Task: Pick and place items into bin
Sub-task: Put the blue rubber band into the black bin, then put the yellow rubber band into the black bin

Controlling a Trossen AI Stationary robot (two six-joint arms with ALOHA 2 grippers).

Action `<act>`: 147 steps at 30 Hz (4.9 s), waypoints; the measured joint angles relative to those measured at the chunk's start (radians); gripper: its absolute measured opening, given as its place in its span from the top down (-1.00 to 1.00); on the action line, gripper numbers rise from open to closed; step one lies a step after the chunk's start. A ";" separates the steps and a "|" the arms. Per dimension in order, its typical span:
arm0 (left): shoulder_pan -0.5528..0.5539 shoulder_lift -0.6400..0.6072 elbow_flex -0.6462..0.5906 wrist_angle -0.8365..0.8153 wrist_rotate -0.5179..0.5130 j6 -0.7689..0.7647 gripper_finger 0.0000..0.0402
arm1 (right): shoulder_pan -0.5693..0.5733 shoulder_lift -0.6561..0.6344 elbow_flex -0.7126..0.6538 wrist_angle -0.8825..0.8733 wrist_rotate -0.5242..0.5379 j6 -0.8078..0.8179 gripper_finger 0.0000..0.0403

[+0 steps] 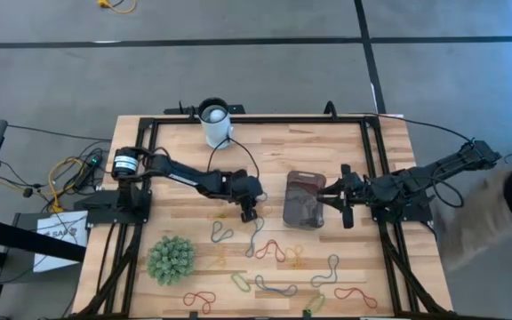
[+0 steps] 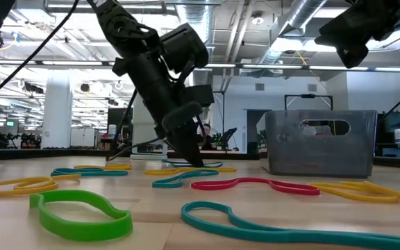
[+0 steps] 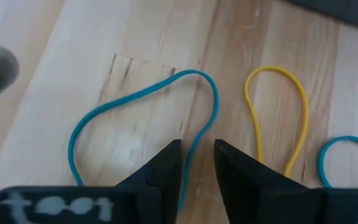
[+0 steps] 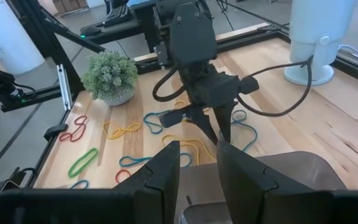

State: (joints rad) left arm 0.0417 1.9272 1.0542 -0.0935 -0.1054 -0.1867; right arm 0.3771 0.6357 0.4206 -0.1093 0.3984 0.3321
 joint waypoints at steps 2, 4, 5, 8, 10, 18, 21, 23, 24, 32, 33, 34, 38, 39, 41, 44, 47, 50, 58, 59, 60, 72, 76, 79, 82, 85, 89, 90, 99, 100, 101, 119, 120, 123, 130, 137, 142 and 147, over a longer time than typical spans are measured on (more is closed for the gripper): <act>0.005 0.001 0.000 -0.001 0.043 0.005 0.67 | 0.000 0.000 0.000 -0.001 0.000 0.000 0.50; 0.007 0.001 0.001 -0.012 0.059 0.008 0.82 | 0.000 0.000 0.000 -0.001 0.000 0.000 0.50; 0.006 0.001 0.001 -0.027 0.056 0.009 0.90 | 0.000 0.000 0.000 -0.001 0.000 0.000 0.50; 0.004 0.001 0.002 -0.043 0.037 -0.023 0.97 | 0.000 0.006 0.000 0.001 0.000 0.001 0.50; 0.004 -0.002 0.002 -0.035 0.042 -0.070 0.99 | 0.000 0.019 0.000 0.000 0.000 0.012 0.50; -0.027 -0.082 0.147 -0.110 0.063 -0.048 1.00 | 0.000 0.115 0.000 0.007 0.001 0.039 0.50; -0.048 -0.109 0.257 -0.188 -0.027 0.033 1.00 | 0.000 0.166 0.001 0.025 0.020 0.083 0.50; -0.061 -0.120 0.352 -0.244 -0.097 0.097 1.00 | 0.000 0.206 0.001 0.035 0.023 0.108 0.50; -0.067 -0.123 0.403 -0.264 -0.122 0.126 1.00 | 0.000 0.226 0.001 0.039 0.023 0.118 0.50; -0.088 -0.126 0.611 -0.306 -0.118 0.241 1.00 | 0.015 0.333 0.000 0.087 0.103 0.282 0.50; -0.090 -0.126 0.617 -0.307 -0.118 0.241 1.00 | 0.024 0.333 0.001 0.091 0.121 0.288 0.50; -0.091 -0.125 0.618 -0.307 -0.116 0.241 1.00 | 0.035 0.331 0.001 0.087 0.135 0.289 0.50; -0.091 -0.109 0.612 -0.294 -0.079 0.227 1.00 | 0.086 0.278 0.001 0.070 0.190 0.298 0.50; -0.091 -0.103 0.610 -0.298 -0.072 0.225 1.00 | 0.100 0.259 0.001 0.061 0.211 0.297 0.50; -0.095 -0.077 0.609 -0.274 -0.057 0.222 1.00 | 0.126 0.225 0.001 0.036 0.262 0.292 0.50; -0.103 -0.033 0.610 -0.211 -0.020 0.223 1.00 | 0.159 0.166 0.001 -0.025 0.352 0.289 0.50; -0.107 0.016 0.611 -0.137 0.030 0.223 1.00 | 0.178 0.118 -0.001 -0.084 0.427 0.289 0.50; -0.107 0.061 0.610 -0.121 0.041 0.193 1.00 | 0.187 0.087 0.001 -0.093 0.464 0.288 0.50; -0.107 0.198 0.610 -0.113 0.119 0.125 1.00 | 0.192 0.078 0.001 -0.098 0.468 0.262 0.50; -0.107 0.209 0.610 -0.113 0.130 0.119 1.00 | 0.192 0.081 0.001 -0.098 0.468 0.262 0.50; -0.107 0.217 0.610 -0.117 0.133 0.114 1.00 | 0.192 0.085 0.001 -0.099 0.467 0.262 0.50; -0.107 0.265 0.612 -0.071 0.153 0.132 1.00 | 0.192 0.098 0.001 -0.100 0.464 0.262 0.50; -0.107 0.271 0.610 -0.090 0.153 0.145 0.98 | 0.192 0.098 0.001 -0.100 0.464 0.262 0.50; -0.106 0.269 0.610 -0.106 0.153 0.161 0.92 | 0.192 0.098 0.001 -0.101 0.464 0.260 0.50; -0.107 0.269 0.617 -0.091 0.153 0.185 0.81 | 0.192 0.098 0.001 -0.106 0.464 0.260 0.50; -0.107 0.268 0.620 -0.088 0.153 0.193 0.67 | 0.192 0.098 0.001 -0.121 0.464 0.261 0.50; -0.107 0.266 0.627 -0.104 0.143 0.193 0.52 | 0.192 0.098 0.001 -0.123 0.463 0.261 0.50; -0.106 0.263 0.641 -0.137 0.143 0.193 0.50 | 0.192 0.098 0.001 -0.123 0.460 0.261 0.50; -0.102 0.137 0.994 -0.715 0.046 0.305 0.46 | 0.192 0.011 0.085 -0.178 0.427 0.137 0.50; -0.103 0.118 1.034 -0.773 0.016 0.316 0.45 | 0.192 0.001 0.099 -0.189 0.428 0.124 0.50; -0.104 0.093 1.071 -0.831 -0.015 0.324 0.45 | 0.192 -0.008 0.110 -0.199 0.428 0.111 0.50; -0.218 -0.458 0.446 -1.125 -0.338 -0.104 0.45 | 0.357 -0.065 0.131 -0.381 0.166 0.283 0.50; -0.233 -0.505 0.373 -1.082 -0.352 -0.166 0.45 | 0.378 -0.065 0.131 -0.389 0.180 0.304 0.50; -0.291 -0.650 0.129 -0.876 -0.363 -0.281 0.45 | 0.443 -0.061 0.131 -0.406 0.203 0.360 0.50; -0.378 -0.843 -0.432 -0.108 -0.333 -0.370 0.45 | 0.531 0.043 0.084 -0.320 0.218 0.379 0.50; -0.301 -0.771 -0.567 0.052 -0.246 -0.474 0.45 | 0.516 0.152 0.077 -0.212 0.232 0.377 0.50; -0.202 -0.668 -0.506 -0.073 -0.168 -0.409 0.45 | 0.478 0.170 0.076 -0.203 0.232 0.375 0.50; -0.152 -0.531 -0.473 -0.005 -0.063 -0.370 0.45 | 0.443 0.170 0.076 -0.204 0.232 0.369 0.50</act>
State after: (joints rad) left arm -0.1105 1.3961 0.5808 -0.0981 -0.1687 -0.5569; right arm 0.8202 0.8059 0.4969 -0.3130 0.6300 0.7006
